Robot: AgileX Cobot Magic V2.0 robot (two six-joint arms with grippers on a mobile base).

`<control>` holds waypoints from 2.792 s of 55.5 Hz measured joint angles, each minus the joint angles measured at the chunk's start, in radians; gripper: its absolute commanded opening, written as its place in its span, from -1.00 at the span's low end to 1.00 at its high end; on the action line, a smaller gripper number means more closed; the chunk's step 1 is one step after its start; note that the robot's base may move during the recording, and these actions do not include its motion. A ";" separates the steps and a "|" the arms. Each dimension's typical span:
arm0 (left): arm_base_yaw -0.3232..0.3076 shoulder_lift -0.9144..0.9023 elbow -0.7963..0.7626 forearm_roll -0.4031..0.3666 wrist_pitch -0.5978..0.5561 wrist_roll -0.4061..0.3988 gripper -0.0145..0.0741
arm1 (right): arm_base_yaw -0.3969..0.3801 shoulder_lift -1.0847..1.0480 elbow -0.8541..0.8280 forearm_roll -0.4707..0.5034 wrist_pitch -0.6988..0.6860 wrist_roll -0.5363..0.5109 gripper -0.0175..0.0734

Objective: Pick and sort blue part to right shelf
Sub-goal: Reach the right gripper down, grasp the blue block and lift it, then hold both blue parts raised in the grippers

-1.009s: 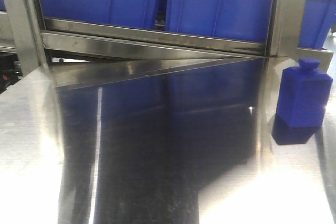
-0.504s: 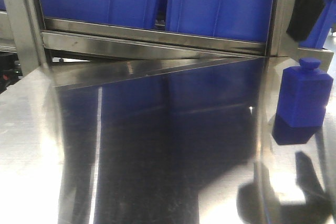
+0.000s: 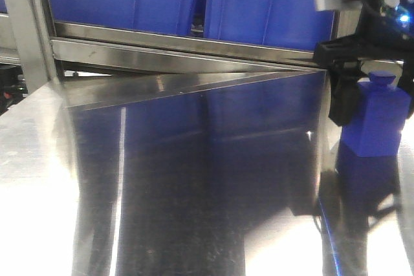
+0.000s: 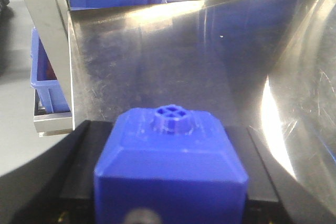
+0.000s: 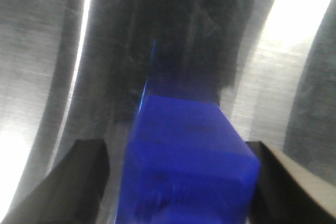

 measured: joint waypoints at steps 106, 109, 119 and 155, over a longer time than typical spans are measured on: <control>0.097 -0.604 0.272 0.106 -0.088 0.002 0.08 | 0.000 -1.672 0.751 -0.030 -0.322 -0.070 -0.21; 0.097 -0.604 0.272 0.106 -0.088 0.002 0.08 | 0.000 -1.694 0.751 -0.030 -0.320 -0.070 -0.21; 0.097 -0.604 0.272 0.106 -0.088 0.002 0.08 | 0.000 -1.703 0.751 -0.030 -0.326 -0.070 -0.21; 0.097 -0.604 0.272 0.106 -0.088 0.002 0.08 | 0.000 -1.703 0.751 -0.030 -0.331 -0.070 -0.21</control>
